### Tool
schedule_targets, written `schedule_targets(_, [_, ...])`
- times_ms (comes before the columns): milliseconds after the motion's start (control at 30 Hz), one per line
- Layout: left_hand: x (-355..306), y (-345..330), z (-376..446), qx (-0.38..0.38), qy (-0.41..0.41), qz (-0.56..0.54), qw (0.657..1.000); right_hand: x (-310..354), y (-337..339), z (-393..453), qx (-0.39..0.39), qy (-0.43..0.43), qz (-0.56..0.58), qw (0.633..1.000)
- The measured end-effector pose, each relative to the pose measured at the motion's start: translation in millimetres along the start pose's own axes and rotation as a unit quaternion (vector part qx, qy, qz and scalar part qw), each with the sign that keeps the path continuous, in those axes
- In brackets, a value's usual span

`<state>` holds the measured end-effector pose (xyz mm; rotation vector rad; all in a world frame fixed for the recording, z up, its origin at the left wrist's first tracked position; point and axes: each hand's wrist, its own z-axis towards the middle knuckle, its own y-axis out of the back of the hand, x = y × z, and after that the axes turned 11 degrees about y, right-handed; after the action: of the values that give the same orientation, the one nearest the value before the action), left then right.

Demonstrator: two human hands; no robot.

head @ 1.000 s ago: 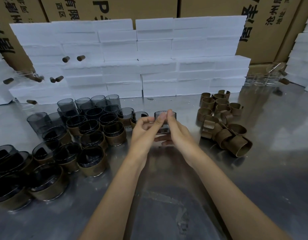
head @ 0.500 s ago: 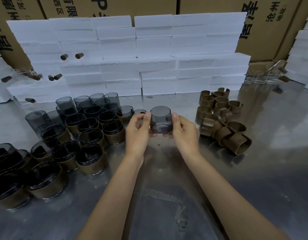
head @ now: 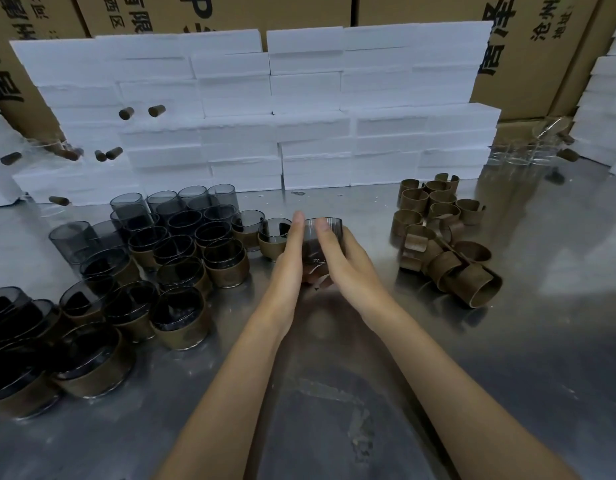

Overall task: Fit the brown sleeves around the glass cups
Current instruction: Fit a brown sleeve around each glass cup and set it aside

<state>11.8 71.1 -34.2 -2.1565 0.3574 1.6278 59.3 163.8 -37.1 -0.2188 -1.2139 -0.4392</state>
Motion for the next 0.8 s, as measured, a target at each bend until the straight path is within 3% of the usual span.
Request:
schedule_targets(100, [0,3,2,0.014,-0.015,0.003,1.0,-3,0,2,-0.036,0.007,-0.043,0.998])
schedule_targets(300, [0,9,7,-0.032,-0.042,-0.035,0.998,-5,6,6,-0.088,0.026,-0.034,0.995])
schedule_targets(433, [-2,13,8,0.006,-0.049,-0.03,0.998,-5,10,8,-0.106,-0.02,0.085,0.99])
schedule_targets(600, [0,10,7,0.053,-0.054,-0.006,0.997,3,16,7,-0.08,-0.154,0.317,0.932])
schedule_targets(800, [2,7,1,0.037,-0.068,-0.001,0.997,2,19,9,-0.04,-0.14,0.345,0.927])
